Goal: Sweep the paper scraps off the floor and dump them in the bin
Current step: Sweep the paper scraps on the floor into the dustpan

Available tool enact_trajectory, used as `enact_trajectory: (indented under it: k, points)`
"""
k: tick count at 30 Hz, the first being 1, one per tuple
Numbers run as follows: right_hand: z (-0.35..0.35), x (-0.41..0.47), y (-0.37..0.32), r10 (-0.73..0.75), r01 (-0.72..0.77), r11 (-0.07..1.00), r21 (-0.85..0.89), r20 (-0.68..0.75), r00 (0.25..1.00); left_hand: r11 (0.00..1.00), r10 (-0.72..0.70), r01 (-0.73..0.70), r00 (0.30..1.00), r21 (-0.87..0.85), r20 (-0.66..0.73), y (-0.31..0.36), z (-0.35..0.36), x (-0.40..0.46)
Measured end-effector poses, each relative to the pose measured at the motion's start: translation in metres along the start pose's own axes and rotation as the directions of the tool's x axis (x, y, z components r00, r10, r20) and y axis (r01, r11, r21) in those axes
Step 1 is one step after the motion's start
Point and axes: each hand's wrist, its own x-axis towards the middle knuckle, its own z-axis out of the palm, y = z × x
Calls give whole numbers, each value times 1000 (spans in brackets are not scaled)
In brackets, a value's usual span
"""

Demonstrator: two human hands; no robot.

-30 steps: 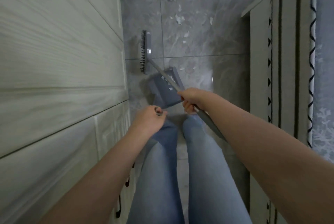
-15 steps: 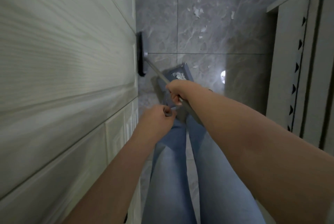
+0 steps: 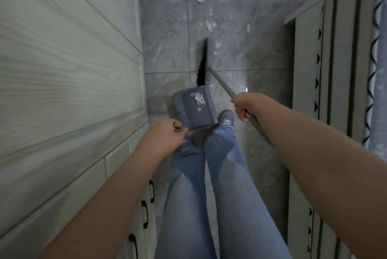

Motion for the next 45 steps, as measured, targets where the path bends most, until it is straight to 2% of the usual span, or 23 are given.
enact_trajectory:
  k: [3,7,10,14,19,21,22,27,30,35,40,43,45]
  points:
    - [-22,-1,19,3,-2,1000,19,-74,997,999,23,-23,1000,45,-2,5,-6,2]
    - [-31,-20,35,-56,38,990,-139,-130,990,1000,17,-17,1000,-2,8,9,-23,4]
    - [-35,-26,54,-68,49,989,-137,-139,988,998,-21,20,1000,-53,-16,12,-39,10]
    - [-35,-47,72,-109,54,966,-251,-212,971,1000,-11,10,1000,-16,-27,22,-51,21]
    - [-37,-68,65,-56,-116,796,-594,-263,963,995,56,-46,993,90,-102,28,-50,38]
    - [-43,-52,65,-92,-100,705,-702,-230,969,991,62,-47,991,122,-122,25,-51,42]
    - [-43,-45,63,-117,-71,693,-717,-209,971,993,47,-32,991,115,-127,23,-51,43]
    - [-12,-34,53,-184,55,768,-638,-137,973,998,-31,38,992,54,-119,18,-50,51]
    - [18,-39,62,-248,152,679,-718,-29,968,999,-27,31,994,36,-105,25,-50,48]
    - [37,-38,82,-131,17,800,-600,-147,980,999,24,-20,996,47,-87,25,-54,43]
    - [38,-36,65,-187,92,718,-690,-64,980,998,42,-39,996,48,-73,28,-51,45]
    - [60,-33,54,-170,133,778,-614,-2,986,997,53,-49,996,60,-74,27,-51,43]
    - [80,-28,60,-117,103,915,-390,-12,993,998,39,-35,996,53,-80,25,-53,41]
